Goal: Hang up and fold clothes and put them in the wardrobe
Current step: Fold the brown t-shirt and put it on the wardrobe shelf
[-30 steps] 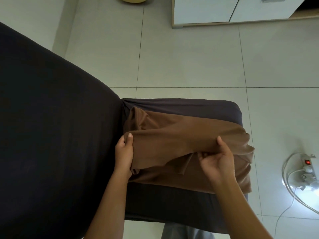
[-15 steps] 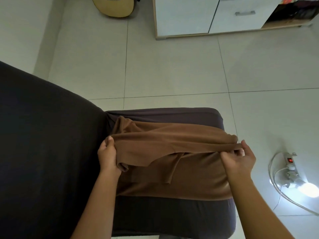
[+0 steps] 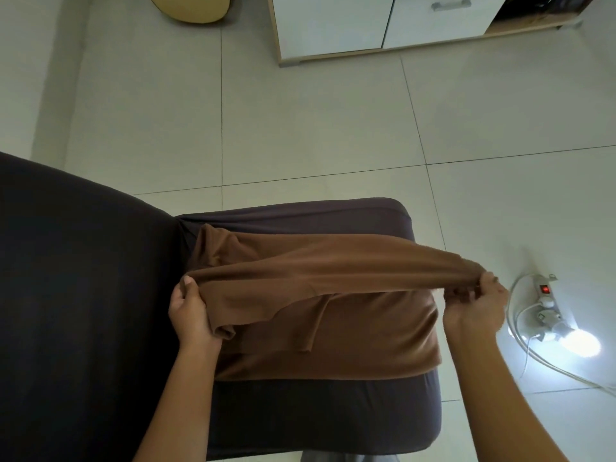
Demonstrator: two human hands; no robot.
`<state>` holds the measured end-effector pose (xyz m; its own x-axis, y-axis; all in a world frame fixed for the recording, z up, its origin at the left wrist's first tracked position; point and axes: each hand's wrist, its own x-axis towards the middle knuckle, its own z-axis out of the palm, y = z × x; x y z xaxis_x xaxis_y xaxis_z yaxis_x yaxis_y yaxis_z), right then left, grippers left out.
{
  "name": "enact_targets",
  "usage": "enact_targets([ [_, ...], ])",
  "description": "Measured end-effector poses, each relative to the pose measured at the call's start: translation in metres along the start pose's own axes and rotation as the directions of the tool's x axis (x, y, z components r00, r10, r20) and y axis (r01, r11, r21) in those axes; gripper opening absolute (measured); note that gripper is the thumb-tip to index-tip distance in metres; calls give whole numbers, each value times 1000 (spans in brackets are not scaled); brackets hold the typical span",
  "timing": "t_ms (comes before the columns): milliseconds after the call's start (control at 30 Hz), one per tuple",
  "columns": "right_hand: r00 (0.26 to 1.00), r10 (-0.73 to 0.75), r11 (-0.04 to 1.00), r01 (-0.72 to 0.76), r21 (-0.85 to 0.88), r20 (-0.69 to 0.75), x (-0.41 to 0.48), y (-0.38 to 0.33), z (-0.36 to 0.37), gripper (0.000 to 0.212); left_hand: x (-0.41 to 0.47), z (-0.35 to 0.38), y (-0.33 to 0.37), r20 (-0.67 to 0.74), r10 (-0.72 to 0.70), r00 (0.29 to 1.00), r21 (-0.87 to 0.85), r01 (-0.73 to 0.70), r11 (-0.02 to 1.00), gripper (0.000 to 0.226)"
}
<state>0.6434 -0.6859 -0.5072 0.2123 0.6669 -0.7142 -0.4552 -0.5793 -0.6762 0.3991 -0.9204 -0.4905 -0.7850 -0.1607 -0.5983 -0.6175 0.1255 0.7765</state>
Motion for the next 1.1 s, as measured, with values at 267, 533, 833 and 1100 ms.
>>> enact_targets([
  [267,881,464,817,-387,428,-89,-19,32,-45,19,-3,-9,-20,-63,-22,998,49,25,998,34],
  [533,882,466,879,-453,146,-71,0,19,-50,23,-1,-14,-28,-153,116,981,495,-26,869,31],
  [833,872,472,878,-478,-25,-128,25,17,-48,40,-33,50,-19,493,581,647,657,-715,239,29],
  [1100,842,538,842,-539,-34,-40,56,0,-34,25,-46,135,-47,868,318,381,419,-906,-58,28],
])
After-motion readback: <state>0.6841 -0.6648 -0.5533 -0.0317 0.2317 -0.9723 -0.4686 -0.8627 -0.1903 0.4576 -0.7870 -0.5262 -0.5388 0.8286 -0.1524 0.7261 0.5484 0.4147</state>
